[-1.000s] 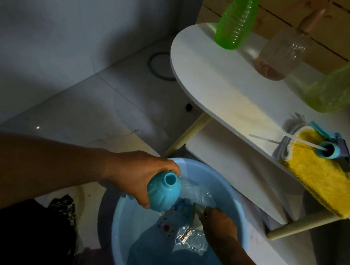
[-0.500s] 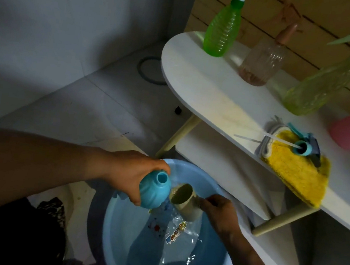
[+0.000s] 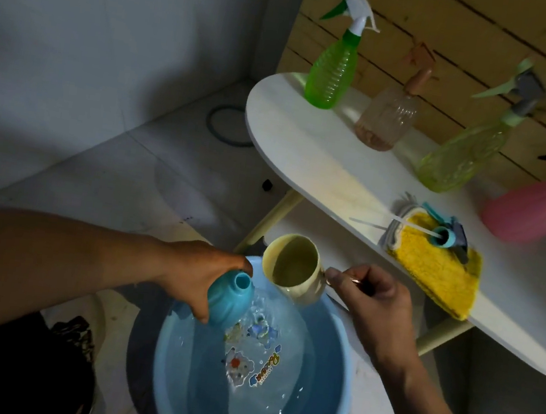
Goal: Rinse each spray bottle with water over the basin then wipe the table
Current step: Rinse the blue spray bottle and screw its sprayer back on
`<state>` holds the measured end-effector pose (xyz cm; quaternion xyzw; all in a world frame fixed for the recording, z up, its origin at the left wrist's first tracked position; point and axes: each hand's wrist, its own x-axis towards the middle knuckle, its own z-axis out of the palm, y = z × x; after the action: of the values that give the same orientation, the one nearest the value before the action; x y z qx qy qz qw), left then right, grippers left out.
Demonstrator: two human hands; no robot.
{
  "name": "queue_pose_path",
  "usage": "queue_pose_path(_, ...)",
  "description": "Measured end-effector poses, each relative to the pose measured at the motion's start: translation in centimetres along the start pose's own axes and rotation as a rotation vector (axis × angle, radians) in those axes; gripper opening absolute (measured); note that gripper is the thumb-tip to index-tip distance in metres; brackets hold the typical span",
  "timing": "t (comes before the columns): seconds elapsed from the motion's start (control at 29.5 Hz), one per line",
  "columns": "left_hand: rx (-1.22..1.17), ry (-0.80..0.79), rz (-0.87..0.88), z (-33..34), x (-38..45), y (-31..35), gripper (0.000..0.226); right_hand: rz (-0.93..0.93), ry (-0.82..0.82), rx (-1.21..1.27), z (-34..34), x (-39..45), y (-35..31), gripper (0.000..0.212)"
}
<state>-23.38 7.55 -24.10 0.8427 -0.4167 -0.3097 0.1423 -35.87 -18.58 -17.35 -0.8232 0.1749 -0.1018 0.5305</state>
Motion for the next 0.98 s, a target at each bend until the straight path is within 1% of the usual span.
queue_pose_path(0.17,0.016,0.040,0.042,-0.1,0.3,0.4,0.095,-0.090,-0.021,-0.093,-0.3,-0.9,-2.0,0.024)
queue_pose_path(0.27,0.026,0.055,0.061,-0.2,0.6,0.7,0.090,-0.131,-0.022,-0.174,-0.2,-1.2,-2.9,0.020)
queue_pose_path(0.41,0.051,0.048,0.055,-0.2,1.1,0.9,0.081,-0.168,-0.019,-0.272,-0.2,-1.5,-3.7,0.023)
queue_pose_path(0.64,0.022,0.054,0.075,-0.4,1.5,1.0,0.079,-0.286,0.009,-0.376,-0.3,-1.7,-4.3,0.020)
queue_pose_path(0.85,-0.008,0.076,0.083,-0.4,1.6,1.0,0.089,-0.391,0.033,-0.474,-0.4,-1.5,-4.3,0.016)
queue_pose_path(0.98,-0.013,0.086,0.087,-0.5,1.5,1.2,0.089,-0.449,0.030,-0.522,-0.4,-1.5,-4.3,0.017)
